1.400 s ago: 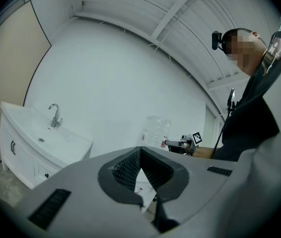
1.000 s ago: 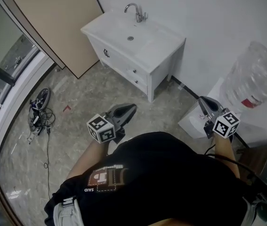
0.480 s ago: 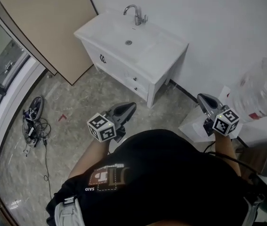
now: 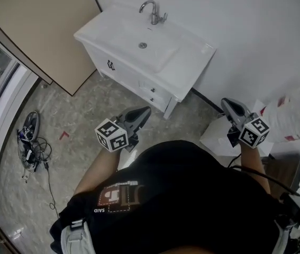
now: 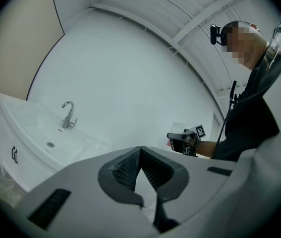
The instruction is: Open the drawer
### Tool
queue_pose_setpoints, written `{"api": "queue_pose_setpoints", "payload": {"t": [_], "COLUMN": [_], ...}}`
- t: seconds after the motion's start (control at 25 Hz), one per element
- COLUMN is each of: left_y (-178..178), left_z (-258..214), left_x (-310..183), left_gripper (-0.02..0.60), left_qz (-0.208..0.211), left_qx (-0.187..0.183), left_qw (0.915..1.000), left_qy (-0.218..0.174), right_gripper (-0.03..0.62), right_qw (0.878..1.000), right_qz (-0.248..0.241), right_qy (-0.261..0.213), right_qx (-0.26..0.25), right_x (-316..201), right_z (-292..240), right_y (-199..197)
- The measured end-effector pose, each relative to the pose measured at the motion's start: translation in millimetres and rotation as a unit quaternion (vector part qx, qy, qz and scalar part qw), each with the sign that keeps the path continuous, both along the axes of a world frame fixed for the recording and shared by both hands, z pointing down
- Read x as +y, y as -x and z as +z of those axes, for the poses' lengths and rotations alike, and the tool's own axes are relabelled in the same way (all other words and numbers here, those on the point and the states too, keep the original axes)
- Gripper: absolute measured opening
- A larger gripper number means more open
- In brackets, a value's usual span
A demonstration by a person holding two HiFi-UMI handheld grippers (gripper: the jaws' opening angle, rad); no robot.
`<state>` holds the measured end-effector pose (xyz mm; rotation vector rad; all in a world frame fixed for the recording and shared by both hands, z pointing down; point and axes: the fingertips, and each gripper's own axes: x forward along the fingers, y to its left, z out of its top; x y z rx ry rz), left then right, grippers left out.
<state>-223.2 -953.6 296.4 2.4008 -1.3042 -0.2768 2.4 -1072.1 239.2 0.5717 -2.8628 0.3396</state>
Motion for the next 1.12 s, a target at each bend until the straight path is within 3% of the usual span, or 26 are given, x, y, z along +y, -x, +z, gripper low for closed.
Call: {"api": "queue_pose_setpoints", "payload": {"t": [0.4, 0.6, 0.8, 0.96, 1.12], "left_y": [42, 30, 6, 1, 10], "left_z": [35, 57, 81, 104, 143], "left_x": [-9, -19, -31, -33, -17], "left_gripper": [-0.002, -0.002, -0.002, -0.002, -0.002], "left_qz": [-0.100, -0.183, -0.258, -0.288, -0.289], "left_qx": [0.010, 0.004, 0.025, 0.036, 0.041], "left_qw": [0.9944, 0.9811, 0.9620, 0.9509, 0.9463], "left_qy": [0.034, 0.063, 0.087, 0.107, 0.140], "right_gripper": [-0.002, -0.002, -0.002, -0.002, -0.002], "right_qw": [0.991, 0.975, 0.951, 0.934, 0.926], "right_qz": [-0.132, -0.223, -0.310, -0.357, -0.377], "right_qy": [-0.003, -0.010, -0.002, 0.009, 0.028], "right_qx": [-0.003, -0.012, -0.023, -0.028, -0.020], "right_x": [-43, -72, -84, -72, -40], "right_z": [16, 37, 62, 84, 120], "right_y": [95, 120, 132, 142, 158]}}
